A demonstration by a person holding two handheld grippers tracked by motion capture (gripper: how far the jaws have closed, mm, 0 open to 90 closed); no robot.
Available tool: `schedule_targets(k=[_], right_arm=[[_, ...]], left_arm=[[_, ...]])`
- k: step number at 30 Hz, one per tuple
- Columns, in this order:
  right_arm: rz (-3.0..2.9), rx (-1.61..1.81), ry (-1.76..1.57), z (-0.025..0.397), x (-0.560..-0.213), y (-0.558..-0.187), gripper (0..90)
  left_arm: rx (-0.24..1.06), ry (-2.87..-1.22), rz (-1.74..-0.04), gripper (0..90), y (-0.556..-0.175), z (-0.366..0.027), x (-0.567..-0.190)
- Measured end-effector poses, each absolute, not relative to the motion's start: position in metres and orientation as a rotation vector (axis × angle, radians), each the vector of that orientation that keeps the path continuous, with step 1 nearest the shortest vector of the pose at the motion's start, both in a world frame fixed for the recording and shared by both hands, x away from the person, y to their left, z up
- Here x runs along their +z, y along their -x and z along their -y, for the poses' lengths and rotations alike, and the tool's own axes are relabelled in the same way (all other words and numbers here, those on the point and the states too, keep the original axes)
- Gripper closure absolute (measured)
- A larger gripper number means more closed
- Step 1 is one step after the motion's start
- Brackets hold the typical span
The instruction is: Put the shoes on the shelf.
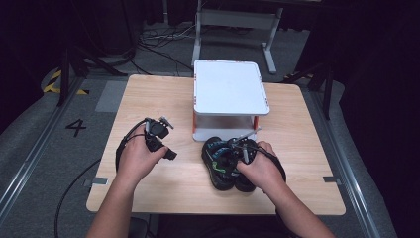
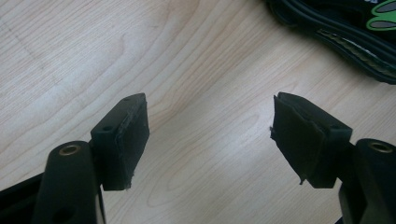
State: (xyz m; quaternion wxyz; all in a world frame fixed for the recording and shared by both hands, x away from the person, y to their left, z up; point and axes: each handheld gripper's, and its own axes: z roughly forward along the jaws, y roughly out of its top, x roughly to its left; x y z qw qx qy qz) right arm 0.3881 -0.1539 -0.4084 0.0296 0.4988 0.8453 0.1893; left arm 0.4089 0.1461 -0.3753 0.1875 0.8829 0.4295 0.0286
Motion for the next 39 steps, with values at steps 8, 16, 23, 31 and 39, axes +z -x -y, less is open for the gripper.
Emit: schedule_targets(k=[8, 16, 23, 31, 39], right_arm=[[-2.559, 0.712, -1.499, 0.153, -0.387, -0.399, 80.5], [-2.453, 0.699, -1.532, 0.149, -0.379, -0.445, 80.3], [-2.365, 0.662, -1.530, 0.140, -0.390, -0.476, 80.2], [-2.256, 0.687, -1.517, 0.129, -0.395, -0.486, 80.3], [-2.126, 0.798, -1.477, 0.127, -0.403, -0.486, 77.7]], left_arm=[[0.098, -2.467, -1.252, 28.2, -0.398, -0.158, -0.375], [0.105, -2.446, -1.292, 28.2, -0.388, -0.169, -0.375], [0.098, -2.435, -1.284, 28.1, -0.387, -0.171, -0.373], [0.092, -2.440, -1.262, 28.1, -0.391, -0.170, -0.372], [0.091, -2.431, -1.265, 28.2, -0.391, -0.171, -0.371]])
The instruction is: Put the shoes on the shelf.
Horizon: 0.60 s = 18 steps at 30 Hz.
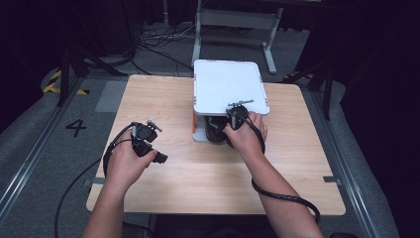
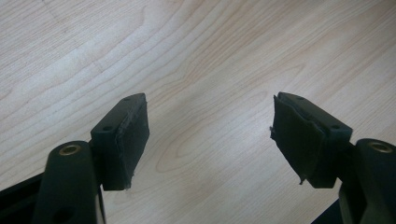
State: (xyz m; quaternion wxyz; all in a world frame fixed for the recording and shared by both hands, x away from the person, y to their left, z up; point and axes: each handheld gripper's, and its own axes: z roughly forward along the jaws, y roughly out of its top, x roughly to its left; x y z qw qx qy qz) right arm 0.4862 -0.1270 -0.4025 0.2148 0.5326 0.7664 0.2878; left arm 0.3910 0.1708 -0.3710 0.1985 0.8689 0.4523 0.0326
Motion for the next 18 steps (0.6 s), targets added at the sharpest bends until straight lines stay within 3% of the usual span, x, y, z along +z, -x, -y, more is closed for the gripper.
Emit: schedule_targets(k=[2, 3, 6, 11, 18], right_arm=[[-2.079, 0.858, -1.419, 0.127, -0.406, -0.487, 72.7], [-2.074, 0.872, -1.399, 0.128, -0.407, -0.486, 62.0], [-1.987, 0.973, -1.358, 0.131, -0.411, -0.486, 48.8], [-2.007, 1.023, -1.340, 0.142, -0.411, -0.486, 41.8], [-2.025, 1.070, -1.308, 0.154, -0.398, -0.468, 43.2]], left_arm=[[0.089, -2.428, -1.265, 28.1, -0.390, -0.171, -0.371], [0.090, -2.428, -1.264, 28.1, -0.390, -0.170, -0.371], [0.085, -2.438, -1.264, 28.1, -0.392, -0.170, -0.373], [0.086, -2.444, -1.258, 28.1, -0.393, -0.168, -0.373], [0.078, -2.462, -1.247, 28.1, -0.397, -0.162, -0.375]])
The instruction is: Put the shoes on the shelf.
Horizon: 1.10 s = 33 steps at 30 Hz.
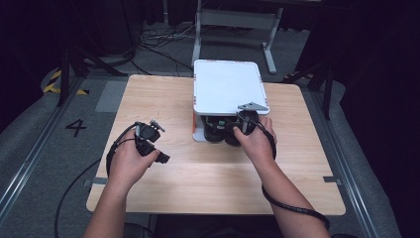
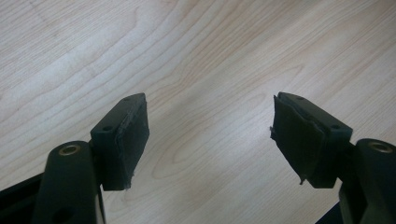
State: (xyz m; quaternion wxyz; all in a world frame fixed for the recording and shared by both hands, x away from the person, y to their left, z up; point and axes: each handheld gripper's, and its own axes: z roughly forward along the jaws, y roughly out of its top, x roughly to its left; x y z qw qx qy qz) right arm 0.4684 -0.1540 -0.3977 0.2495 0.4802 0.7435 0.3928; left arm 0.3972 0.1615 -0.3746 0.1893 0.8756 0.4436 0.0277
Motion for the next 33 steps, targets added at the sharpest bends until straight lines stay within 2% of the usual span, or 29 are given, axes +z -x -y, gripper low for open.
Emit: schedule_targets(k=[8, 11, 14, 16, 23, 26, 28, 30, 32, 33], right_arm=[[-2.085, 1.084, -1.290, 0.180, -0.370, -0.434, 42.5], [-2.108, 1.083, -1.297, 0.191, -0.367, -0.421, 42.8], [-2.161, 1.077, -1.313, 0.199, -0.369, -0.413, 46.9], [-2.188, 1.071, -1.312, 0.203, -0.371, -0.410, 45.2], [-2.216, 1.078, -1.271, 0.222, -0.376, -0.404, 39.0], [-2.228, 1.063, -1.246, 0.231, -0.380, -0.400, 36.2], [-2.235, 1.058, -1.212, 0.236, -0.384, -0.398, 31.4], [-2.249, 1.068, -1.149, 0.238, -0.390, -0.398, 30.6], [-2.270, 1.052, -1.112, 0.240, -0.401, -0.399, 27.0], [-2.278, 1.041, -1.098, 0.240, -0.405, -0.399, 26.1]], left_arm=[[0.086, -2.482, -1.196, 27.9, -0.406, -0.141, -0.375], [0.157, -2.433, -1.267, 22.8, -0.410, -0.128, -0.377], [0.163, -2.427, -1.270, 24.8, -0.411, -0.111, -0.379], [0.167, -2.437, -1.255, 21.5, -0.410, -0.102, -0.379], [0.208, -2.383, -1.182, 21.8, -0.406, -0.084, -0.385], [0.215, -2.371, -1.161, 23.6, -0.405, -0.080, -0.388], [0.215, -2.355, -1.154, 29.7, -0.404, -0.077, -0.389], [0.226, -2.344, -1.137, 29.2, -0.404, -0.071, -0.392], [0.222, -2.348, -1.116, 35.5, -0.404, -0.066, -0.396], [0.224, -2.339, -1.110, 34.9, -0.405, -0.064, -0.399]])
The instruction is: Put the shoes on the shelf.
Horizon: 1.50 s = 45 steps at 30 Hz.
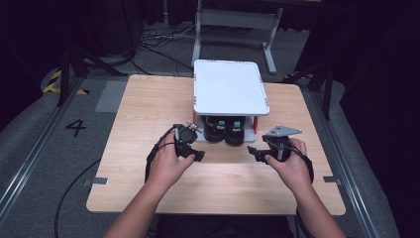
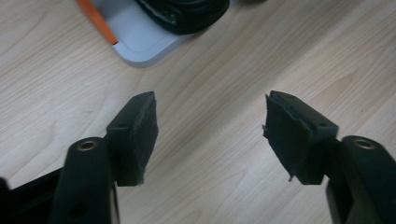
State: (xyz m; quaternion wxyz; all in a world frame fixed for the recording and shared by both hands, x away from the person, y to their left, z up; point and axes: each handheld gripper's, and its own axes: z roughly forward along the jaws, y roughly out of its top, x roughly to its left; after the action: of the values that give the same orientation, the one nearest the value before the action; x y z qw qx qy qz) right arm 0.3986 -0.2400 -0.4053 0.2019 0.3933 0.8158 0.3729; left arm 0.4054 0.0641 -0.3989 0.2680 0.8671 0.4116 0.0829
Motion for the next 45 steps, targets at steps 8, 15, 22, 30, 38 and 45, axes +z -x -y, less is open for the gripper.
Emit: schedule_targets(k=[8, 15, 22, 30, 38, 45], right_arm=[[-2.275, 1.069, -1.061, 0.233, -0.434, -0.403, 35.9], [-2.234, 1.120, -1.173, 0.231, -0.455, -0.418, 40.7], [-2.212, 1.131, -1.159, 0.222, -0.464, -0.430, 39.0], [-2.219, 1.169, -1.143, 0.216, -0.468, -0.444, 43.3], [-2.192, 1.165, -1.093, 0.218, -0.470, -0.459, 51.1], [-2.158, 1.174, -1.080, 0.220, -0.473, -0.480, 47.9]], left_arm=[[0.208, -2.278, -1.128, 39.1, -0.416, -0.048, -0.429], [0.259, -2.168, -1.159, 40.3, -0.432, -0.039, -0.438], [0.293, -2.133, -1.164, 28.4, -0.448, -0.023, -0.453], [0.390, -2.106, -1.185, 31.0, -0.457, -0.016, -0.460], [0.429, -2.059, -1.114, 28.8, -0.478, -0.018, -0.473], [0.441, -1.984, -1.122, 29.8, -0.494, -0.021, -0.479]])
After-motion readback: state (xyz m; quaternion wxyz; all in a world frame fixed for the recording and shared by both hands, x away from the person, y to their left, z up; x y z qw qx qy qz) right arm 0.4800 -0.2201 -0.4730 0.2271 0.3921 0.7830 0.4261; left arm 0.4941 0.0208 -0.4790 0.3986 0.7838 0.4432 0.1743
